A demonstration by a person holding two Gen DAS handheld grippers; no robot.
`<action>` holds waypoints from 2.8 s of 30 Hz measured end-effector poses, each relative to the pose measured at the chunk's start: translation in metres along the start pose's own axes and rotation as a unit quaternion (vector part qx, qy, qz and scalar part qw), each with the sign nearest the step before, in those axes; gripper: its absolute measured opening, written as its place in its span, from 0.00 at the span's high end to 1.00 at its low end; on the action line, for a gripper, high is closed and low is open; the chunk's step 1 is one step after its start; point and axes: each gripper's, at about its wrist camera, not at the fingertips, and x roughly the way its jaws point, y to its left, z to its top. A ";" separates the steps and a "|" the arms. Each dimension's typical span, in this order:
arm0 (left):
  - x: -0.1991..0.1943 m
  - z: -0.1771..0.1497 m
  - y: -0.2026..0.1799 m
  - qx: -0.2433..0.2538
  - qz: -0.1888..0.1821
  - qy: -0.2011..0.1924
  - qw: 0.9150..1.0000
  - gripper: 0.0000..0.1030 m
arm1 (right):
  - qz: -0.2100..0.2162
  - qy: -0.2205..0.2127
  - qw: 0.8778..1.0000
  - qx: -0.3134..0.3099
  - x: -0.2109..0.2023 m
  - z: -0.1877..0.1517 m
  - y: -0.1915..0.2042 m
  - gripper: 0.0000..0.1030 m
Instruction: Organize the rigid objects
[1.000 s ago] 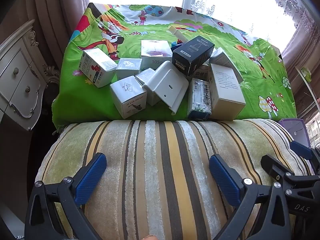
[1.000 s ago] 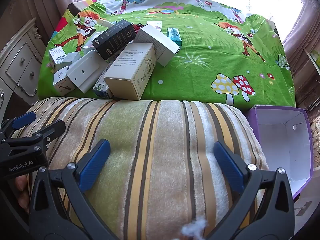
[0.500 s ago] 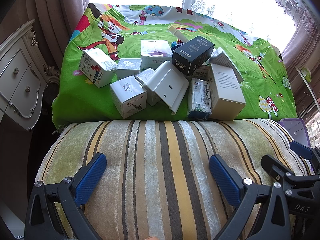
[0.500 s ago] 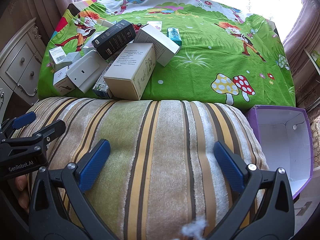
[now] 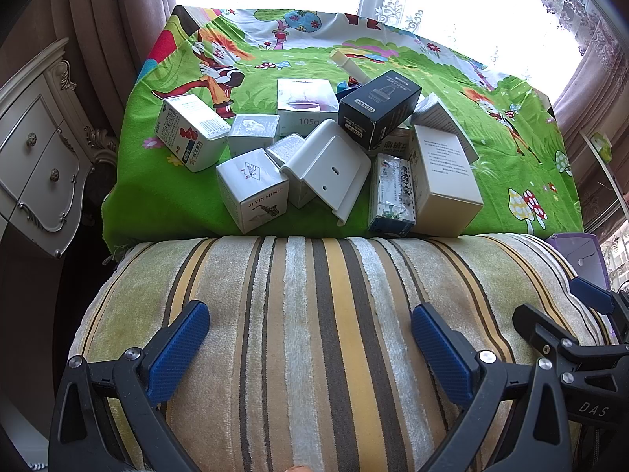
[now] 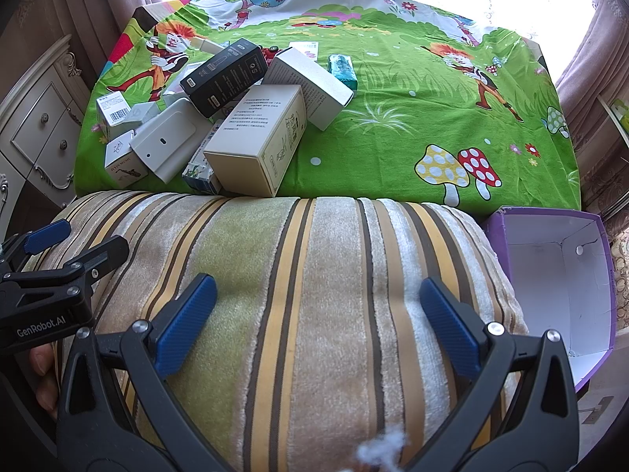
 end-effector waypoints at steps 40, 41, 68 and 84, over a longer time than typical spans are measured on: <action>0.000 0.000 0.000 0.000 0.001 0.001 1.000 0.00 | 0.000 0.000 1.000 -0.001 0.000 -0.001 0.001 0.00; 0.000 0.000 0.000 0.000 0.001 0.002 1.000 0.00 | 0.000 0.000 1.000 -0.001 0.000 -0.001 0.001 0.00; -0.021 0.035 -0.001 0.047 -0.063 -0.041 0.996 0.06 | 0.148 0.001 0.989 0.022 -0.003 0.061 -0.025 0.00; 0.050 0.129 -0.037 0.157 -0.081 -0.022 0.984 0.29 | 0.193 0.027 0.972 0.131 0.065 0.136 -0.053 0.00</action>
